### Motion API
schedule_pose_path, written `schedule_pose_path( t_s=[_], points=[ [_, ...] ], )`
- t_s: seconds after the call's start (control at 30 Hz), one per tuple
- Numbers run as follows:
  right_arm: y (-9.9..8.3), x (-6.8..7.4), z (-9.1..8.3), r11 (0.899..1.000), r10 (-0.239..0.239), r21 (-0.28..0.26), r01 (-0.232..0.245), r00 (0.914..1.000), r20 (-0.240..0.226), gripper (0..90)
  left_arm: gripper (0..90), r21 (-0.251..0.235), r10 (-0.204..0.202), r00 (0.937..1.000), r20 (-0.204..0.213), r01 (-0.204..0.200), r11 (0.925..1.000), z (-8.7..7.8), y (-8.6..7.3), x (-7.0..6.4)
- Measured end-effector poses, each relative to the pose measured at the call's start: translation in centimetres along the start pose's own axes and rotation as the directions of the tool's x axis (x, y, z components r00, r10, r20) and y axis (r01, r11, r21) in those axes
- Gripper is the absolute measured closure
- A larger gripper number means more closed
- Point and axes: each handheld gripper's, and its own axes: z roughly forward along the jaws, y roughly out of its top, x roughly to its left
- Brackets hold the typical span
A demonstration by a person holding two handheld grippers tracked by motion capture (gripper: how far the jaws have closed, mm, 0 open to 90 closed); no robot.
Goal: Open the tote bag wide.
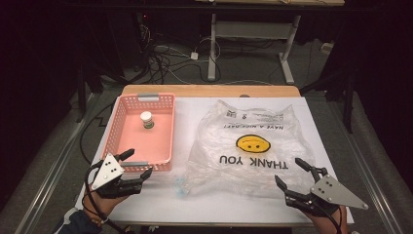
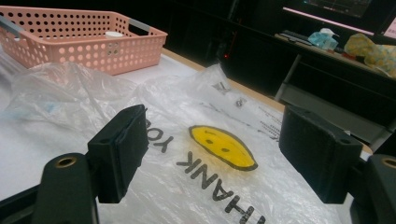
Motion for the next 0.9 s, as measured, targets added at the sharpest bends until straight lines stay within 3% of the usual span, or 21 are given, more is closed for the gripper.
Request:
schedule_pose_path(
  t_s=[0.6, 0.9],
  points=[
    [0.2, 0.5, -0.1, 0.999, -0.033, 0.011, 0.033, 0.9994, -0.010, 25.2, 19.0, 0.024, 0.049, 0.9986, 0.020, -0.050, 0.9985, 0.5, 0.2, -0.5],
    [1.3, 1.2, 1.1, 0.991, -0.084, 0.098, 0.089, 0.9951, -0.052, 25.4, 18.5, 0.048, 0.046, 0.9983, 0.035, -0.048, 0.9977, 0.6, -0.2, -0.9]
  ],
)
